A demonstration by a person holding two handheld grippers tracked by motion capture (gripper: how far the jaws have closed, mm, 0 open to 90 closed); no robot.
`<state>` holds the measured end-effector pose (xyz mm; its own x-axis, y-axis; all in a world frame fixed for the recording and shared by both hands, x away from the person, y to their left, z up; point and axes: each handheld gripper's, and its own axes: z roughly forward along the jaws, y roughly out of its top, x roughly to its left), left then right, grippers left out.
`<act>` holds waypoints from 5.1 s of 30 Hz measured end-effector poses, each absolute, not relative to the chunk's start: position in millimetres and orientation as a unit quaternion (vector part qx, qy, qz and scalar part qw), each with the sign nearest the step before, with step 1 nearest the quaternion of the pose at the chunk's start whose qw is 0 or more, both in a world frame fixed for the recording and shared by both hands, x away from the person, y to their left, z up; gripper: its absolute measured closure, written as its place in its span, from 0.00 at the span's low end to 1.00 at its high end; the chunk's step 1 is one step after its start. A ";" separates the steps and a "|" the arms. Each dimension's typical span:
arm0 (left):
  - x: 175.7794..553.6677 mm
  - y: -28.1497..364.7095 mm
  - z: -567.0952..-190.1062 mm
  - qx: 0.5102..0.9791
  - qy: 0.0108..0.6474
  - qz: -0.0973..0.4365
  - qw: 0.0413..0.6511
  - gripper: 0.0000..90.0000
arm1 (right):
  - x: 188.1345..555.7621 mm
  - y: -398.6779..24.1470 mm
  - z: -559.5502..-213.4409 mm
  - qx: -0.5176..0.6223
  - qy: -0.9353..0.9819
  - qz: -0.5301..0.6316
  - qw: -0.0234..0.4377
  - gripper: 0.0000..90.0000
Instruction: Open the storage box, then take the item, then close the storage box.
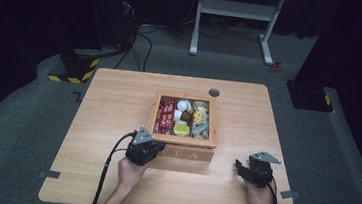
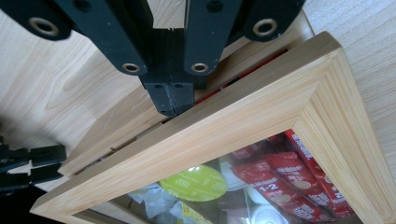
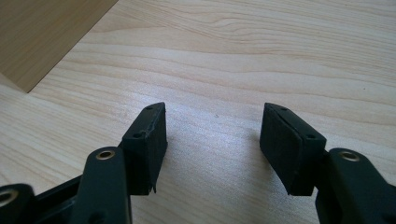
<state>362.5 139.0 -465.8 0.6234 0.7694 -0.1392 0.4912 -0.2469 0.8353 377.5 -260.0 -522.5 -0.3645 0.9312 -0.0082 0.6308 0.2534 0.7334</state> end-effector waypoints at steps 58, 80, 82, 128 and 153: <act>391.7 145.1 -413.5 0.772 0.404 0.142 0.469 0.93 | 377.3 -193.0 -461.0 0.411 0.747 0.497 0.160 0.46; 405.9 146.7 -386.3 0.766 0.402 0.149 0.478 0.90 | 392.8 -153.0 -452.2 0.399 0.753 0.500 0.156 0.36; 407.0 147.1 -385.0 0.767 0.400 0.150 0.479 0.90 | 392.8 -151.8 -449.8 0.394 0.753 0.504 0.158 0.36; 429.6 149.1 -360.5 0.762 0.406 0.147 0.483 0.89 | 432.2 -74.1 -460.9 0.360 0.822 0.413 0.156 0.37; 430.9 148.6 -359.1 0.764 0.403 0.150 0.481 0.89 | 435.2 -77.6 -456.5 0.360 0.822 0.414 0.150 0.56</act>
<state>430.9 148.6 -359.1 0.6302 0.7602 -0.1578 0.4712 -0.2130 0.8560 435.2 -77.6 -456.5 -0.6955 0.7167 0.0515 0.4685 0.3979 0.7888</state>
